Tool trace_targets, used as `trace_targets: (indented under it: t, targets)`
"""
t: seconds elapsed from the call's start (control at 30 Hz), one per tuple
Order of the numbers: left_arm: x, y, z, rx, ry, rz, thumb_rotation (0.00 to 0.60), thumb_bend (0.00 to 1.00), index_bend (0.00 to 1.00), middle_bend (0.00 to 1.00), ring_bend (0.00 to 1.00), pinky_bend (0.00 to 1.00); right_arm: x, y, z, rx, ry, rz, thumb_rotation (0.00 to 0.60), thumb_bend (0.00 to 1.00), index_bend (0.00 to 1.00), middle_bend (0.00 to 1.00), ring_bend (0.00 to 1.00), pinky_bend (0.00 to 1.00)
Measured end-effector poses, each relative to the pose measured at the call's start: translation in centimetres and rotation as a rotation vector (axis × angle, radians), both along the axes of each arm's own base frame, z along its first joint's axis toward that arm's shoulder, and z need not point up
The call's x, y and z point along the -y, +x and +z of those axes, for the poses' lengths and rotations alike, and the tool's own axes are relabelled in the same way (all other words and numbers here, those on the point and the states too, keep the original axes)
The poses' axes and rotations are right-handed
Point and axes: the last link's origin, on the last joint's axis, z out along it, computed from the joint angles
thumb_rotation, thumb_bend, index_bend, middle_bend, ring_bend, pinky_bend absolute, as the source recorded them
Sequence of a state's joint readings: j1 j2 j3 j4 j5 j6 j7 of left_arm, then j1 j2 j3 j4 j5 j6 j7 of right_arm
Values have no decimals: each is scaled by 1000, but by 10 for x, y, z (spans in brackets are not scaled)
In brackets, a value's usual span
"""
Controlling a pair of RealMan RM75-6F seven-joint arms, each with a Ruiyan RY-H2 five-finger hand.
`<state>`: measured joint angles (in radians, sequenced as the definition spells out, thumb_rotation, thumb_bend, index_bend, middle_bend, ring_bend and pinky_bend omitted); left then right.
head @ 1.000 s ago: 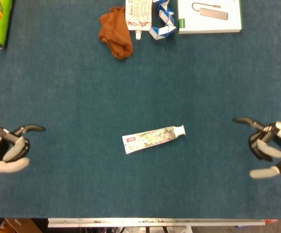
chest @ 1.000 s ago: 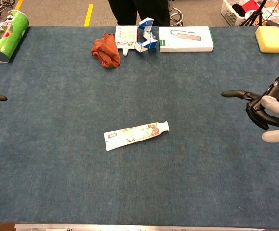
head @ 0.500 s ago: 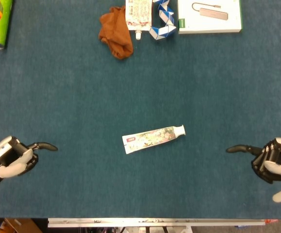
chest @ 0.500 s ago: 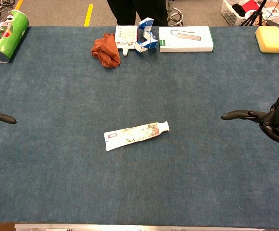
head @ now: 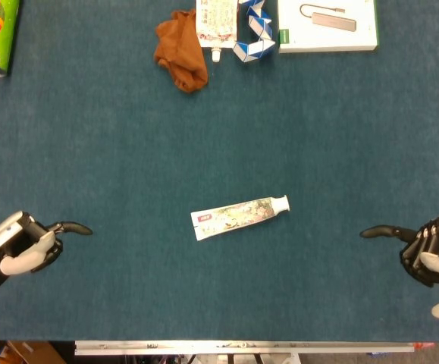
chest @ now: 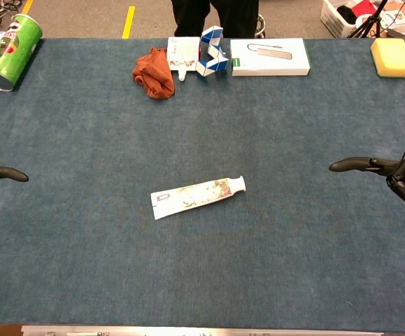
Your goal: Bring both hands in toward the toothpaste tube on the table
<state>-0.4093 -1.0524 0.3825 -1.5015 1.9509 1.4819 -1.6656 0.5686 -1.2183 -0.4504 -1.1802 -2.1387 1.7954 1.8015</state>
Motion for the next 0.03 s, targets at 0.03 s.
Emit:
trace_targets:
  t: [0.03]
  targets:
    - [0, 0, 0, -2, 0, 1, 289, 0, 1000, 1000, 867, 238, 0, 0, 0, -1, -2, -2, 544, 0, 1000, 918, 721, 89]
